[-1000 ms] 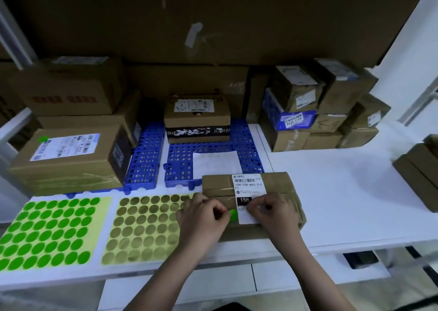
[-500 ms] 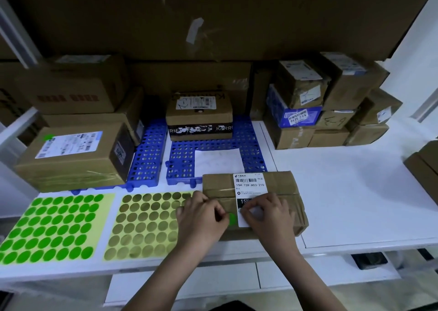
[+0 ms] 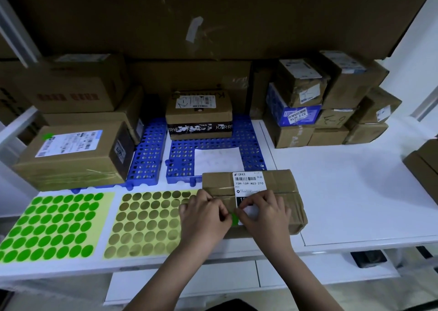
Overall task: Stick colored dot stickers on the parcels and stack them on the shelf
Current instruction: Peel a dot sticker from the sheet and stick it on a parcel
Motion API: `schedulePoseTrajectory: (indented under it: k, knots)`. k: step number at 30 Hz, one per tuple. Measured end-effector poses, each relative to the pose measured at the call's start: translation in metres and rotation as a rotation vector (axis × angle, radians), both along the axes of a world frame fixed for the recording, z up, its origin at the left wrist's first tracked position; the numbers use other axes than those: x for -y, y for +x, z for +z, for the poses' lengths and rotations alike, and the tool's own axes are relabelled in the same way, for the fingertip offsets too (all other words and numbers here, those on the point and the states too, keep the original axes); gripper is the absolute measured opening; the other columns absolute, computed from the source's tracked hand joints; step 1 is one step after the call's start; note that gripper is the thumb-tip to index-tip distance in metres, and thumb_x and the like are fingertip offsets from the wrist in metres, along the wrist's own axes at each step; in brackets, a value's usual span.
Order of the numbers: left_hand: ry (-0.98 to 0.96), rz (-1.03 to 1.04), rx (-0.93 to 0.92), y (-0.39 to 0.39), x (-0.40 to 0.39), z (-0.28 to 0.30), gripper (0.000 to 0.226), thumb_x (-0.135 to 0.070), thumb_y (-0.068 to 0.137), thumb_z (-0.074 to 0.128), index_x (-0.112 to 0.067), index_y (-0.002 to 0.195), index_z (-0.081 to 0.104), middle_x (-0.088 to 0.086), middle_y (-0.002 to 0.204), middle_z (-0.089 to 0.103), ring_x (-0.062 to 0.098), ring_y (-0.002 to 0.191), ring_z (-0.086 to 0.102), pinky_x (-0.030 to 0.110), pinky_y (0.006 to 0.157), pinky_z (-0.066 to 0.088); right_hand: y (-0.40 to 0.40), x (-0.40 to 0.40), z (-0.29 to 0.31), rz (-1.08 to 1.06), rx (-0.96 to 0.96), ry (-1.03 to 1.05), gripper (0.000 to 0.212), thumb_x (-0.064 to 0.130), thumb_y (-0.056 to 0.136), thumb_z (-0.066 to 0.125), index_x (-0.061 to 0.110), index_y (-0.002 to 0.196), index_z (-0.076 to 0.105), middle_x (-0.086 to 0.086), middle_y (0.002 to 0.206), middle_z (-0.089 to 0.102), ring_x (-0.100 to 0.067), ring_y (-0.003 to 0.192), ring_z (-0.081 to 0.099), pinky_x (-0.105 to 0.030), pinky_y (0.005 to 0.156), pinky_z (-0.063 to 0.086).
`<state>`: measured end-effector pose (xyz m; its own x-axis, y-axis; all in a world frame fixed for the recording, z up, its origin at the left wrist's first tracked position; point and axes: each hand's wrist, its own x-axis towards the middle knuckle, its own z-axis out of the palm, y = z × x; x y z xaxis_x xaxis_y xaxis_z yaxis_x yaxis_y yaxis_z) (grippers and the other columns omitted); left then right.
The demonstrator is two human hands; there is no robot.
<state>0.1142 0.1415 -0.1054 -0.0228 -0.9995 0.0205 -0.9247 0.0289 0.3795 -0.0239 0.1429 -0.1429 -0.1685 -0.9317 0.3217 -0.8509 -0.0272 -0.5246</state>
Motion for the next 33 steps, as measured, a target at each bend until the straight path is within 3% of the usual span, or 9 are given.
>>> schedulePoseTrajectory:
  k: [7, 10, 12, 14, 16, 18, 20, 22, 33]
  knots:
    - [-0.06, -0.018, 0.092, -0.001, 0.0, -0.004, 0.018, -0.048, 0.084, 0.054, -0.032, 0.09, 0.06, -0.013, 0.099, 0.037, 0.01, 0.109, 0.044, 0.03, 0.084, 0.022, -0.003, -0.001, -0.007, 0.016, -0.042, -0.047, 0.025, 0.037, 0.061, 0.084, 0.034, 0.075, 0.064, 0.007, 0.086, 0.055, -0.022, 0.078, 0.053, -0.033, 0.068, 0.031]
    - [-0.149, -0.019, 0.107, 0.001, -0.001, -0.012, 0.022, -0.05, 0.079, 0.059, -0.03, 0.085, 0.056, -0.01, 0.099, 0.04, 0.016, 0.102, 0.046, 0.03, 0.078, 0.02, -0.004, -0.002, -0.009, 0.023, -0.054, -0.074, 0.02, 0.052, 0.069, 0.063, 0.035, 0.081, 0.063, 0.009, 0.089, 0.055, -0.02, 0.08, 0.052, -0.032, 0.068, 0.029]
    - [-0.245, 0.001, 0.105, 0.006, 0.0, -0.021, 0.033, -0.054, 0.066, 0.067, -0.029, 0.084, 0.056, -0.005, 0.098, 0.046, 0.021, 0.094, 0.049, 0.034, 0.075, 0.032, -0.004, -0.004, -0.01, 0.026, -0.078, -0.09, 0.031, 0.057, 0.072, 0.052, 0.035, 0.091, 0.063, 0.01, 0.095, 0.056, -0.019, 0.083, 0.051, -0.031, 0.07, 0.028]
    - [-0.237, 0.047, 0.04, 0.011, 0.0, -0.03, 0.055, -0.062, 0.062, 0.058, -0.026, 0.103, 0.06, 0.003, 0.114, 0.05, 0.025, 0.104, 0.047, 0.041, 0.082, 0.043, -0.004, -0.007, -0.011, 0.019, -0.092, -0.112, 0.039, 0.056, 0.075, 0.051, 0.033, 0.105, 0.06, 0.01, 0.106, 0.057, -0.017, 0.091, 0.05, -0.03, 0.073, 0.029]
    - [-0.189, 0.052, -0.072, 0.013, -0.001, -0.039, 0.078, -0.067, 0.066, 0.046, -0.026, 0.133, 0.048, 0.008, 0.139, 0.038, 0.026, 0.126, 0.036, 0.046, 0.097, 0.038, -0.003, -0.008, -0.013, 0.018, -0.109, -0.134, 0.049, 0.055, 0.078, 0.051, 0.028, 0.118, 0.056, 0.007, 0.12, 0.057, -0.016, 0.104, 0.05, -0.031, 0.08, 0.033]
    - [-0.122, 0.025, -0.259, 0.012, -0.003, -0.044, 0.081, -0.067, 0.072, 0.043, -0.035, 0.145, 0.029, 0.003, 0.152, 0.022, 0.02, 0.139, 0.023, 0.037, 0.107, 0.029, -0.001, -0.008, -0.014, 0.011, -0.151, -0.121, 0.057, 0.056, 0.082, 0.048, 0.02, 0.126, 0.055, 0.002, 0.13, 0.056, -0.018, 0.117, 0.05, -0.035, 0.091, 0.033]
    - [-0.076, -0.003, -0.446, 0.008, -0.005, -0.047, 0.074, -0.056, 0.081, 0.053, -0.041, 0.146, 0.02, -0.004, 0.154, 0.017, 0.009, 0.14, 0.019, 0.019, 0.103, 0.025, 0.001, -0.008, -0.016, 0.006, -0.187, -0.099, 0.06, 0.057, 0.084, 0.045, 0.016, 0.128, 0.055, -0.001, 0.134, 0.056, -0.021, 0.124, 0.051, -0.037, 0.097, 0.03]
    - [-0.077, 0.001, -0.528, 0.006, -0.006, -0.048, 0.072, -0.043, 0.087, 0.059, -0.043, 0.146, 0.018, -0.007, 0.154, 0.017, 0.002, 0.138, 0.019, 0.01, 0.097, 0.023, 0.003, -0.009, -0.016, 0.014, -0.21, -0.086, 0.059, 0.056, 0.086, 0.043, 0.016, 0.128, 0.056, -0.002, 0.135, 0.055, -0.023, 0.126, 0.05, -0.038, 0.099, 0.03]
    - [0.082, -0.111, -0.673, 0.02, -0.003, -0.051, 0.078, -0.041, 0.084, 0.064, -0.055, 0.142, 0.013, -0.018, 0.149, 0.017, -0.001, 0.134, 0.028, 0.015, 0.099, 0.032, -0.004, -0.008, -0.021, 0.068, -0.231, -0.112, 0.04, 0.036, 0.093, 0.038, 0.022, 0.127, 0.051, -0.002, 0.137, 0.054, -0.023, 0.129, 0.048, -0.04, 0.096, 0.032]
